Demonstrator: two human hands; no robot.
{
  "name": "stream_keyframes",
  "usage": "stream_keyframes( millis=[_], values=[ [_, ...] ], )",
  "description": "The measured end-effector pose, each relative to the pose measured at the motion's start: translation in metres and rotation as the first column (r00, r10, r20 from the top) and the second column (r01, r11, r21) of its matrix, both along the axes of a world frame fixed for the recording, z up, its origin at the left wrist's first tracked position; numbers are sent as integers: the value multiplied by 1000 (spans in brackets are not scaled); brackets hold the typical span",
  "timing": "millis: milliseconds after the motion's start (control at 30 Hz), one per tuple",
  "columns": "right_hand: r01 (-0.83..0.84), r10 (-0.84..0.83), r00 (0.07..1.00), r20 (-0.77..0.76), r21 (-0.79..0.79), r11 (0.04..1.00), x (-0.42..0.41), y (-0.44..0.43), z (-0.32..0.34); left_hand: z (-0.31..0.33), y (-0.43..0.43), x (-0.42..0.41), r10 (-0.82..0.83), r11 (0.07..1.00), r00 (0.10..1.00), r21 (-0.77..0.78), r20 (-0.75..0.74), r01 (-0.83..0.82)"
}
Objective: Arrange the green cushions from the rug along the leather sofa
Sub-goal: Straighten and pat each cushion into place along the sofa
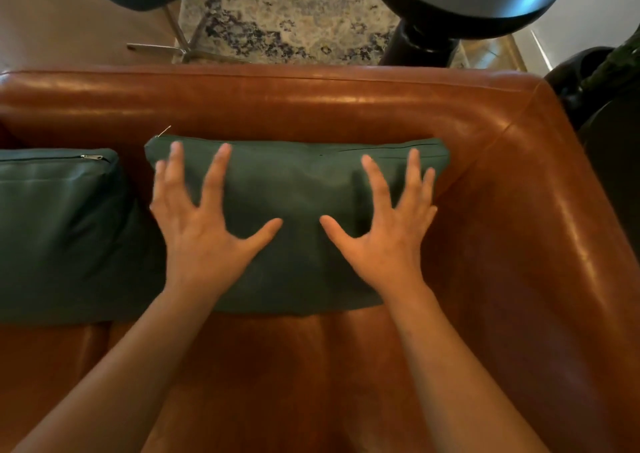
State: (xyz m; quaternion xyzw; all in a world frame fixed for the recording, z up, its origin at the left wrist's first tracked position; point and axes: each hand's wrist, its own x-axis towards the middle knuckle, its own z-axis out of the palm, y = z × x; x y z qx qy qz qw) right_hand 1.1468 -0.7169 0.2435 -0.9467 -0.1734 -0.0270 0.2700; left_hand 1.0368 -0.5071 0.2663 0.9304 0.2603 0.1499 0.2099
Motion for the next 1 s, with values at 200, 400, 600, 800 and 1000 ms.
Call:
stream_keyframes(
  millis=[200,400,600,800,1000],
  values=[
    [-90,43,982,-183,-256,962,28,10,-12,-8,11,30,-73,997,902,-10,-426,76],
    [-135,50,958,-283,-291,947,33,10,6,5,19,31,-126,991,901,-87,-416,98],
    [-111,68,982,-178,-241,964,12,11,33,18,31,-8,-96,993,976,-84,-196,81],
    [-227,219,974,-59,-239,944,-24,49,59,29,56,-54,-45,994,976,-111,-214,21],
    [-327,325,945,-48,-220,919,-68,129,70,30,118,-104,1,997,981,-81,-193,-17]
  ],
)
